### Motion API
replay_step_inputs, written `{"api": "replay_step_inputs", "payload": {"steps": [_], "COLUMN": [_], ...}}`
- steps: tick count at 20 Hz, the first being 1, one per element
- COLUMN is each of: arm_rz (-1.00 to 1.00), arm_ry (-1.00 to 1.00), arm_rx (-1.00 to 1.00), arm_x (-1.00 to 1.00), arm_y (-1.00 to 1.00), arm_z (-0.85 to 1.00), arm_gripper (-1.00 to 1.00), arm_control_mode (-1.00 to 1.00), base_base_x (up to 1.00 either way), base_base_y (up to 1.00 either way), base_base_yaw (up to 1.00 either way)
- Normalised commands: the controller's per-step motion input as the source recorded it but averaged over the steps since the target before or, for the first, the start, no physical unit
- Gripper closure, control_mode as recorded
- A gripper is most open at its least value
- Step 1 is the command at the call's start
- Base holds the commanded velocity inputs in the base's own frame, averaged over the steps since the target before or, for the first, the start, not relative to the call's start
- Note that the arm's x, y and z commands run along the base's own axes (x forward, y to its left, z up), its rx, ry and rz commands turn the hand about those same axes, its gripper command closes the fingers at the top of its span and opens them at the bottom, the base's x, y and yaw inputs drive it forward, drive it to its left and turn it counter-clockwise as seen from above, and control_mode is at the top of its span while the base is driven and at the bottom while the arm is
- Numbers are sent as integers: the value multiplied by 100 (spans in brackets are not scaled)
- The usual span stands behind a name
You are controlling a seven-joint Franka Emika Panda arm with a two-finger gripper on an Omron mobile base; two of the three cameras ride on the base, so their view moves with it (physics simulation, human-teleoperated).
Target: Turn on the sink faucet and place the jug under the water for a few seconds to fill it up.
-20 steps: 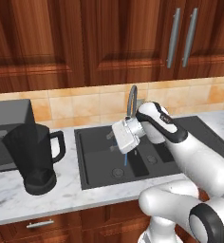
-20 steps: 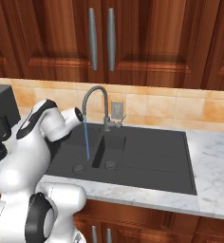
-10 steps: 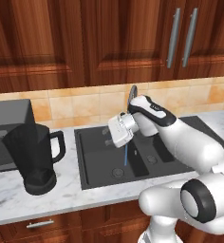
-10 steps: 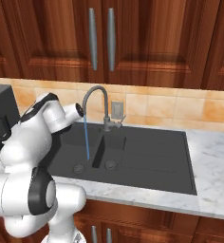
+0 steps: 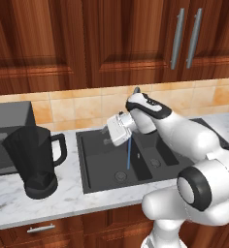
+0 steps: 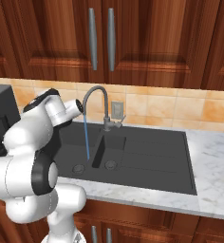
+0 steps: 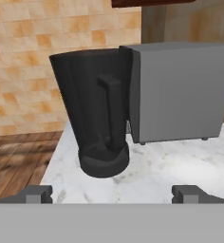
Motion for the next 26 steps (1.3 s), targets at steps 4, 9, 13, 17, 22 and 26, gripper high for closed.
{"api": "replay_step_inputs", "payload": {"steps": [4,9,13,17,22,26], "arm_rz": [0,3,13,10,3,0], "arm_ry": [0,0,0,0,0,0], "arm_rx": [0,0,0,0,0,-2], "arm_x": [44,28,0,0,0,-15], "arm_y": [30,56,74,44,19,40], "arm_z": [0,0,0,0,0,0], "arm_gripper": [-100,-100,-100,-100,-100,-100], "arm_control_mode": [-100,-100,-100,-100,-100,-100], "base_base_x": [0,0,0,0,0,0], "base_base_y": [0,0,0,0,0,0], "base_base_yaw": [0,0,0,0,0,0]}}
